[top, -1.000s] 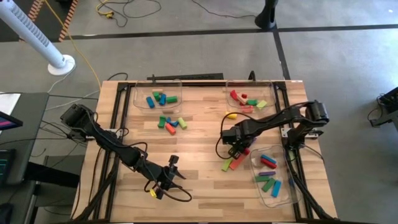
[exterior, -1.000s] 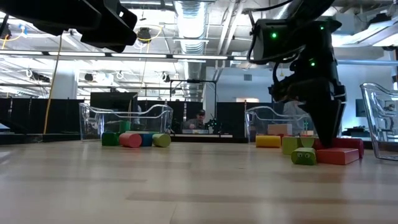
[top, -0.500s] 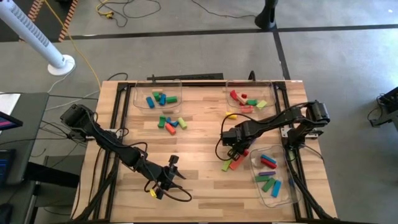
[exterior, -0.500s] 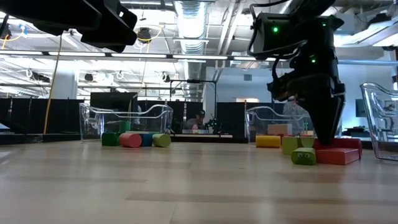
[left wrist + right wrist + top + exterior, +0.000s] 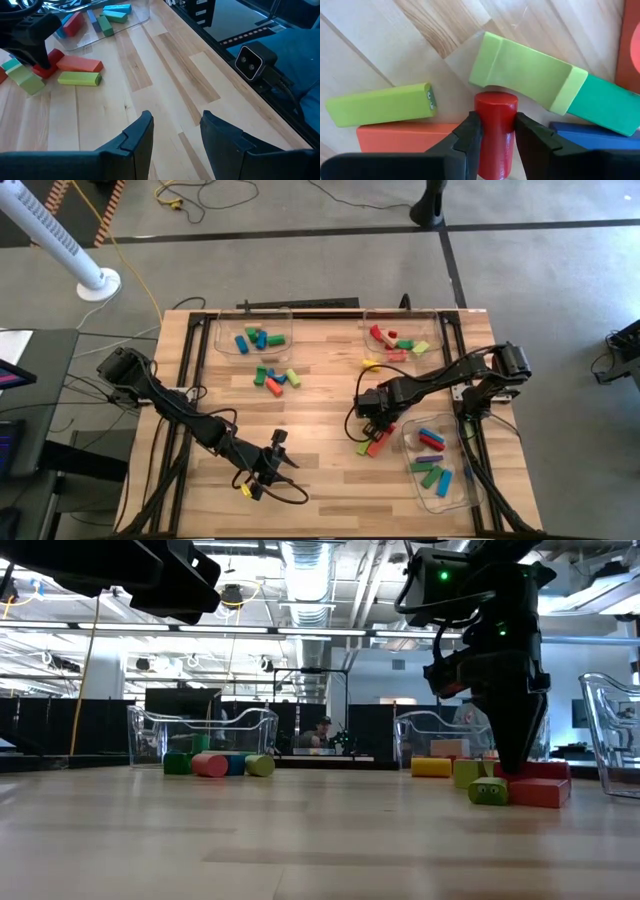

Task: Sort blocks by size
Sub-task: Put the red cylindrical block into the top left transparent bin

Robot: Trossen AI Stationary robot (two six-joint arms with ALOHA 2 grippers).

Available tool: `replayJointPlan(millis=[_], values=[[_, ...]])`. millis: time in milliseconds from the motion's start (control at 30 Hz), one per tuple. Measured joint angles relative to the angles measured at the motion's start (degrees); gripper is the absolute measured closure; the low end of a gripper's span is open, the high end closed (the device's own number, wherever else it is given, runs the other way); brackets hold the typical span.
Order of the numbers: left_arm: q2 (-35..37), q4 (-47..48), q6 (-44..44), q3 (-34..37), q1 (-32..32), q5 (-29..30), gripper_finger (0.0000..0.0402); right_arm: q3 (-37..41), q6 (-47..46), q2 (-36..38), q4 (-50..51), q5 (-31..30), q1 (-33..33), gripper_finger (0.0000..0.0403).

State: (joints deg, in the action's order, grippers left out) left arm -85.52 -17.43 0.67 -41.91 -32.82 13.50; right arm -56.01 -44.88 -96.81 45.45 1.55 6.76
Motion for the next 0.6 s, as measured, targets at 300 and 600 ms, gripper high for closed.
replayJointPlan(millis=[300, 600], values=[[0.01, -0.11, 0.0, 0.0, 0.0, 0.02, 0.0246, 0.08, 0.56, -0.03, -1.47, -0.73, -0.01, 0.0264], [0.02, -0.11, 0.04, 0.0, 0.0, 0.02, 0.0246, 0.04, 2.02, -1.36, -3.96, -1.47, 0.01, 0.0264]])
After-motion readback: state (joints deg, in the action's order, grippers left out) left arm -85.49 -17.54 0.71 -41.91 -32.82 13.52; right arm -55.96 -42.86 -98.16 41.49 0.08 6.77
